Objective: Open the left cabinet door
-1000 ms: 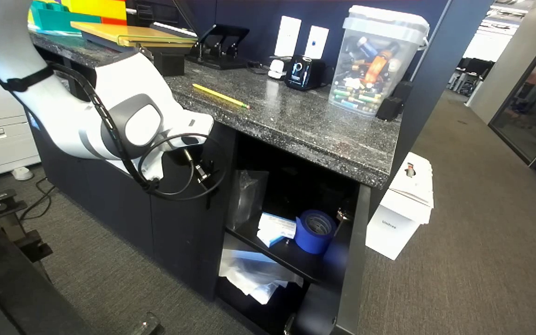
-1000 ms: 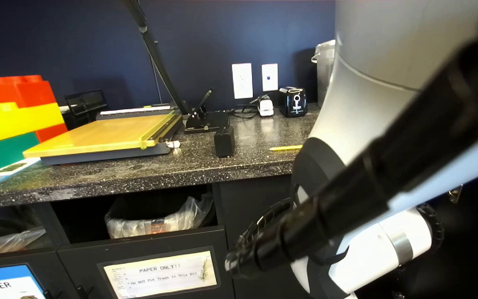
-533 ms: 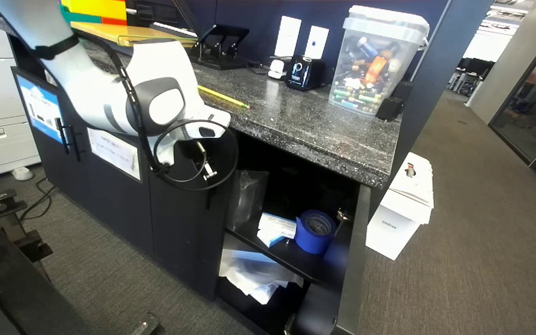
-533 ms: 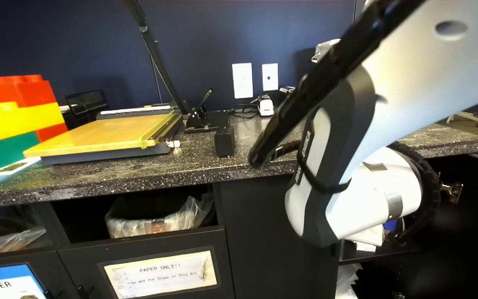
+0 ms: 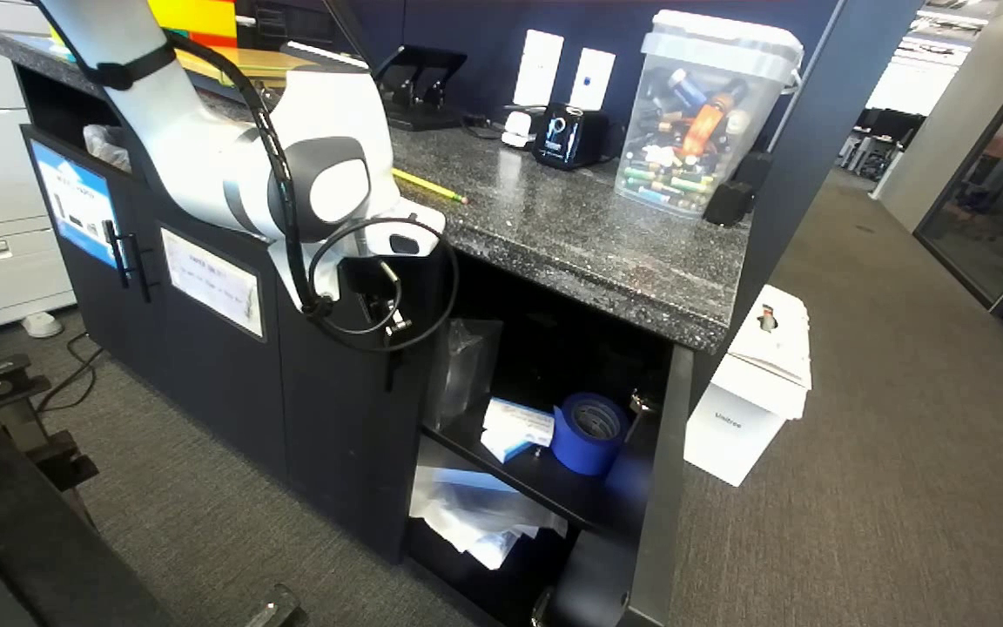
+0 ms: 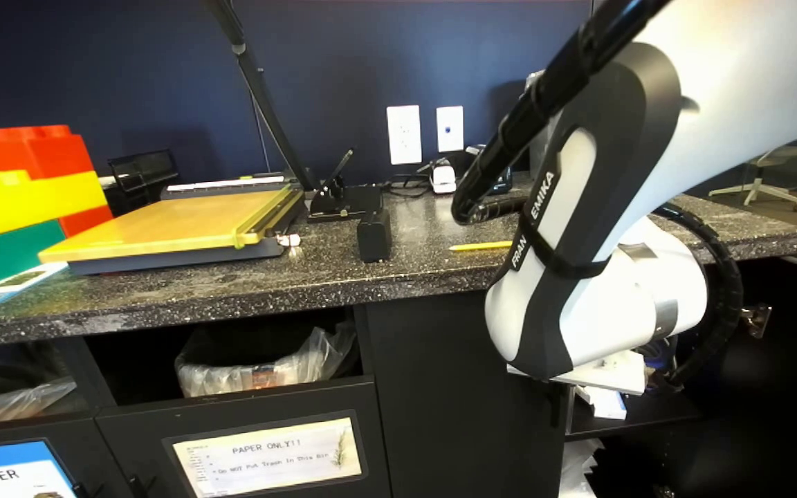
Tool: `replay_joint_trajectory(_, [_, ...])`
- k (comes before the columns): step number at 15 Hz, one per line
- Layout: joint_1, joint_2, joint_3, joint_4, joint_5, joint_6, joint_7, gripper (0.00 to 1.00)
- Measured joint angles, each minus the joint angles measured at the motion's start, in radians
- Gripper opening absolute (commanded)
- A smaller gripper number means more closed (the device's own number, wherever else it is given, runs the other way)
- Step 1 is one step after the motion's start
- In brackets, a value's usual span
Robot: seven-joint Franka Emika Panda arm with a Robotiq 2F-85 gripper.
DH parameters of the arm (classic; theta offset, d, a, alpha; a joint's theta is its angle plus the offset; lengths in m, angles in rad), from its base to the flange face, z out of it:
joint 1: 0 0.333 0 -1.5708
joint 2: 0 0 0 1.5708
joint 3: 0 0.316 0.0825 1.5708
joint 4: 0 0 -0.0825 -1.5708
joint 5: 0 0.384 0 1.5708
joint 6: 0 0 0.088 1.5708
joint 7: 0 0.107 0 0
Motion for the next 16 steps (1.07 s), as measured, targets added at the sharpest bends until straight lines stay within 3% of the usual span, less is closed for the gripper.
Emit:
replay_joint_trajectory(4, [-0.031,-0.024,0.038,-0.047,-0.021,0.053,-0.077,0.04])
replay_joint_trajectory(8, [-0.101,-0.102,0.132,-0.202,-0.040,0.152,-0.231,0.04])
replay_joint_trajectory(10, [-0.038,-0.127,0.096,-0.269,-0.013,0.173,-0.163,0.04])
replay_joint_trajectory(12, [-0.029,-0.159,0.114,-0.345,0.003,0.215,-0.159,0.04])
replay_joint_trajectory(16, [-0.080,-0.226,0.203,-0.483,-0.062,0.270,-0.338,0.04])
